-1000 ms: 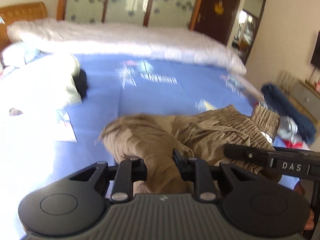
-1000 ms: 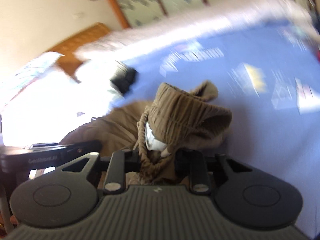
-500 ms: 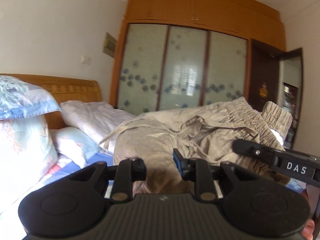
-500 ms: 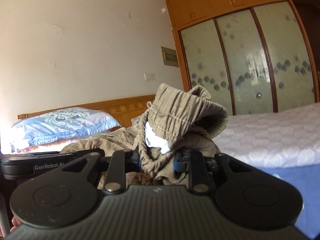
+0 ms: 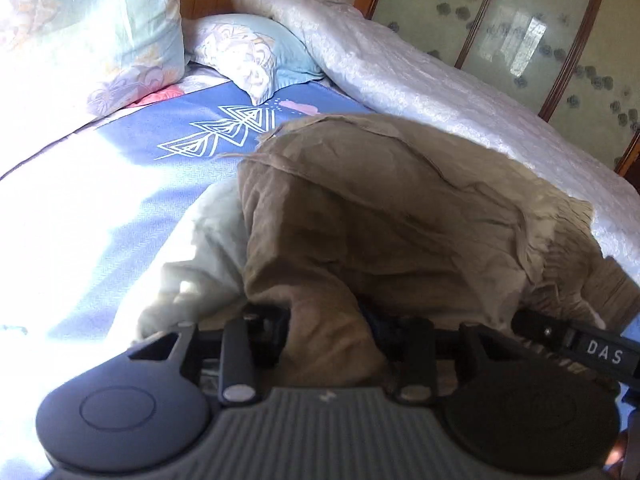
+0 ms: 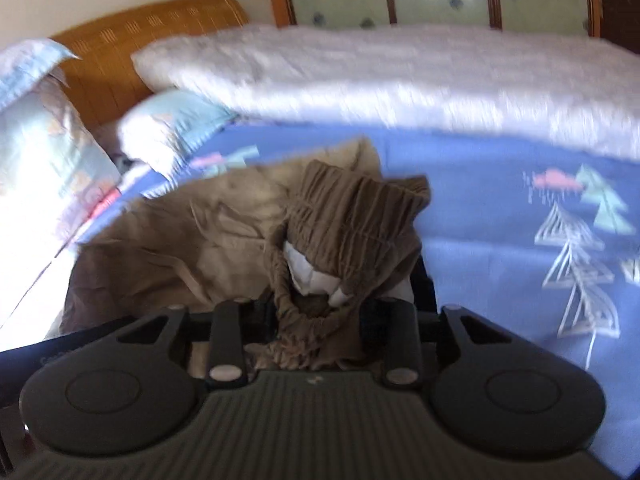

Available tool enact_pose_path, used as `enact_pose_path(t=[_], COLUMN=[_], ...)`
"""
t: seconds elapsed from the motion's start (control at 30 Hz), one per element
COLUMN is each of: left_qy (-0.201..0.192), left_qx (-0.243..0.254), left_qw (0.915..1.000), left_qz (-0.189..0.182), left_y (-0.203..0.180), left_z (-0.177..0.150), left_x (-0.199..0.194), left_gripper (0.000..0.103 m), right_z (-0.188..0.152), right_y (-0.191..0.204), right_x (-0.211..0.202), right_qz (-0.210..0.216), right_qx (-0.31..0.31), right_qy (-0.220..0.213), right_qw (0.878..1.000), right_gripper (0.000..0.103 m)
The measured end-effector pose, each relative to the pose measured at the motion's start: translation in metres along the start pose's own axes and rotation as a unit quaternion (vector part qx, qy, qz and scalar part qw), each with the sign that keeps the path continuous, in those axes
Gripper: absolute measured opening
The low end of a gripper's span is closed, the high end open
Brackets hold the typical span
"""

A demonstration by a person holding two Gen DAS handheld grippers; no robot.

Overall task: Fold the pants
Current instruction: 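Lift the folded pants with both grippers and carry them toward the clothes stack, then lower the pants onto the folded clothes stack and open both grippers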

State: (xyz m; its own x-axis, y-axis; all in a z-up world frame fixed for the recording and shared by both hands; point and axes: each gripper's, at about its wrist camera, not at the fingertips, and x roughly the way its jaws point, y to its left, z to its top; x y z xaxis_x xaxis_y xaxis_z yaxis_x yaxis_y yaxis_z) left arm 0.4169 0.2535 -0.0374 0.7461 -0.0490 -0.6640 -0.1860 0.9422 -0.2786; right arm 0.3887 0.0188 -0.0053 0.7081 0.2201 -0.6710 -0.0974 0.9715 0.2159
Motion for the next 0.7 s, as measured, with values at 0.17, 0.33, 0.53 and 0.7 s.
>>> enact_pose_path(t=[0.17, 0.33, 0.53, 0.7], left_qy=[-0.019, -0.018, -0.018, -0.025], left_qx=[0.053, 0.062, 0.043, 0.053], left_qw=[0.9978, 0.9953, 0.9953, 0.9963], left_qz=[0.036, 0.073, 0.085, 0.063], left_y=[-0.022, -0.037, -0.029, -0.037], left_z=[-0.010, -0.015, -0.043, -0.085], left_x=[-0.002, -0.036, -0.108, -0.179], left_gripper=[0.042, 0.058, 0.059, 0.065], right_z=[-0.005, -0.007, -0.036, -0.075], right_y=[0.003, 0.009, -0.010, -0.012], right_x=[-0.003, -0.029, -0.082, -0.129], right_qz=[0.009, 0.018, 0.009, 0.023], right_qx=[-0.069, -0.072, -0.072, -0.060], right_qy=[0.001, -0.026, -0.063, -0.051], right_qw=[0.998, 0.997, 0.995, 0.997], right_gripper=[0.057, 0.074, 0.076, 0.076])
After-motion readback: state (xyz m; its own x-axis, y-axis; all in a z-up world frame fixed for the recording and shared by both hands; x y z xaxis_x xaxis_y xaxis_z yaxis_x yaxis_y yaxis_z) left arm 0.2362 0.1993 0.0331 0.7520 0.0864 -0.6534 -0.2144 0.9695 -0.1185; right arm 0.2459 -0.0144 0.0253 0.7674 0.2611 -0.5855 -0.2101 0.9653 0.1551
